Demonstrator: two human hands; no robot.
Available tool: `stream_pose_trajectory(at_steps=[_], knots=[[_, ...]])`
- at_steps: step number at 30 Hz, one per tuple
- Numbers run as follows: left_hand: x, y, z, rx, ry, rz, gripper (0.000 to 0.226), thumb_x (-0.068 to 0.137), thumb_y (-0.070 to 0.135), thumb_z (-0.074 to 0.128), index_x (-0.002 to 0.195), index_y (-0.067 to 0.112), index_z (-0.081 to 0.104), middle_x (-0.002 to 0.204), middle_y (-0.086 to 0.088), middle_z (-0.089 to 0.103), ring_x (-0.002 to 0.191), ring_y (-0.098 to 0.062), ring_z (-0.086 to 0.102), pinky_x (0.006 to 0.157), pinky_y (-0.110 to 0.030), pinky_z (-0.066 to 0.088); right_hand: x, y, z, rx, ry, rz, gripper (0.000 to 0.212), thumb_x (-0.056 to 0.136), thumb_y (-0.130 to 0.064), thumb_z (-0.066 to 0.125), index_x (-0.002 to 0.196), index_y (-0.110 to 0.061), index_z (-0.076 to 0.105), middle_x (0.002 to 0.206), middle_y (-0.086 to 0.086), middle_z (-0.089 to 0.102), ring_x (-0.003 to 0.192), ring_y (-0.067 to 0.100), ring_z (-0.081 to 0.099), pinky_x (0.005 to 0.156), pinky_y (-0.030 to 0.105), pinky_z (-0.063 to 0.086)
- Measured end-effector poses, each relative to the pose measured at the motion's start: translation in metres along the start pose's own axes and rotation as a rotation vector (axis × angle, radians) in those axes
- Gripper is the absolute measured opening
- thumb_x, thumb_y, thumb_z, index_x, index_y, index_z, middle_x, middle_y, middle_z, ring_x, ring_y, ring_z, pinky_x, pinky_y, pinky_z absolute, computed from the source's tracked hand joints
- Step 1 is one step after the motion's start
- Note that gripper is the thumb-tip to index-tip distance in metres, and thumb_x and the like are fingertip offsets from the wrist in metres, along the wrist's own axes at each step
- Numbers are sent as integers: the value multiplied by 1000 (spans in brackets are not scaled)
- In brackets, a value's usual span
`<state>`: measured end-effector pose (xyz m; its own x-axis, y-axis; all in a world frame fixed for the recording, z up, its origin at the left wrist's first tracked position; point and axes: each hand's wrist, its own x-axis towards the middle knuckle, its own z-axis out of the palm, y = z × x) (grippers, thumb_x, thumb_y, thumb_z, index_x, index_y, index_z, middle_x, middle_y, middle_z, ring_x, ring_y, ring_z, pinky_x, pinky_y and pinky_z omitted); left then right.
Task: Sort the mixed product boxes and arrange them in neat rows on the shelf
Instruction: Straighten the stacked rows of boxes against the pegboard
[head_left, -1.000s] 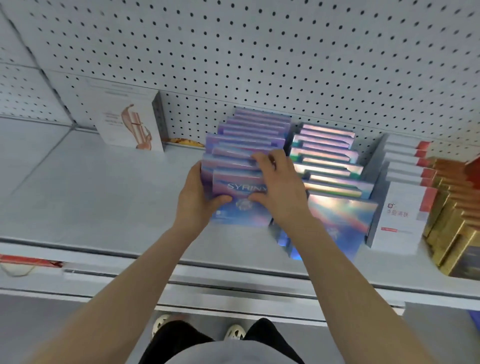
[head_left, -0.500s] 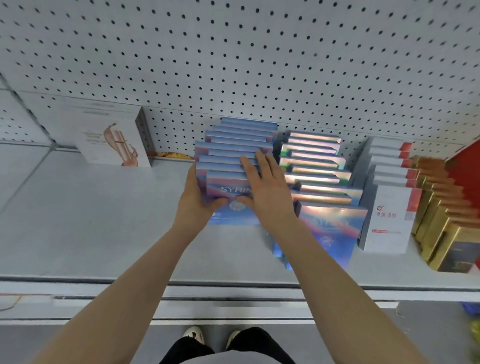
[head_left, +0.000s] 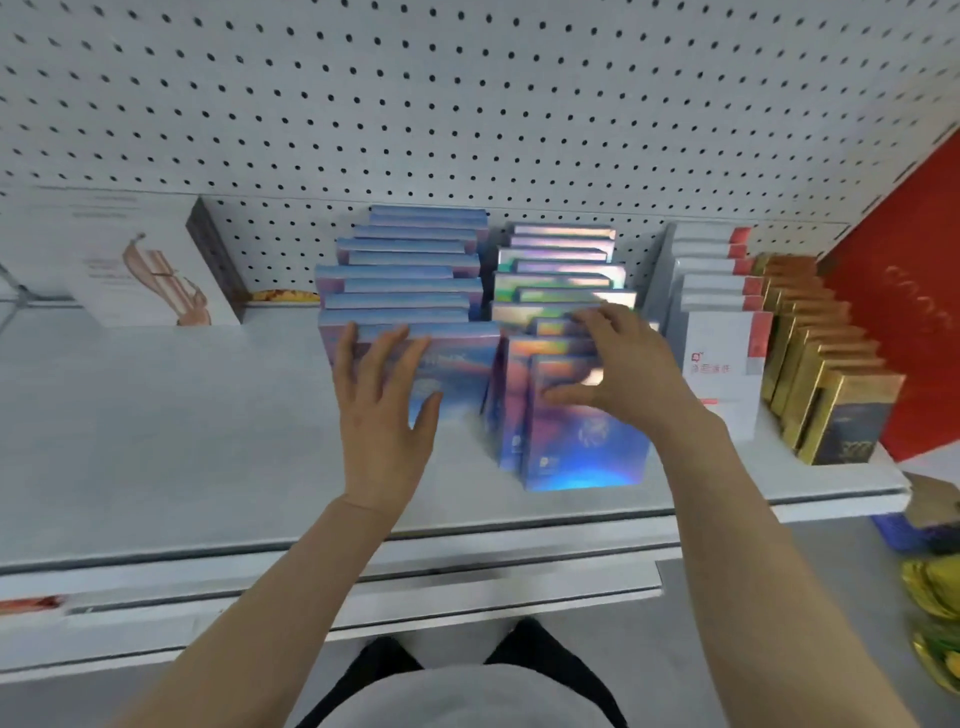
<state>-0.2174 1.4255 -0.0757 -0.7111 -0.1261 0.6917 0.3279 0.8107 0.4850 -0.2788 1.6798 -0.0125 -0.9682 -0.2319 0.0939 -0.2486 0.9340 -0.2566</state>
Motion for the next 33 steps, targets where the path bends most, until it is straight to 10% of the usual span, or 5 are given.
stream_pose_trajectory(at_steps=[6,19,28,33], knots=[[15,18,19,256,-133,-181,83,76,26,79,146,13,37,154,-18,29,146,-46,9,115,-60,19,-1,17,-3,-114,-26,-108,114,51,-57,89,147,-22,38,144,7,39,134,32,35,109,44,29],[-2,80,55,468,-215,77,65,85,31,53,143,2,43,150,-15,40,143,-38,28,117,-54,19,11,22,-11,-221,-88,-312,108,51,-59,85,137,-15,37,122,5,54,114,30,51,94,43,37],[17,83,51,498,-246,15,75,79,19,72,143,-1,40,143,-17,47,134,-37,42,116,-52,26,38,19,0,-190,255,-385,96,38,-49,95,119,-14,57,108,5,61,96,29,57,84,42,40],[37,65,43,478,-297,45,70,86,34,68,141,0,43,140,-17,50,129,-34,48,115,-49,29,59,14,6,-233,135,-461,104,57,-72,76,143,-23,46,146,13,45,137,42,38,111,59,28]])
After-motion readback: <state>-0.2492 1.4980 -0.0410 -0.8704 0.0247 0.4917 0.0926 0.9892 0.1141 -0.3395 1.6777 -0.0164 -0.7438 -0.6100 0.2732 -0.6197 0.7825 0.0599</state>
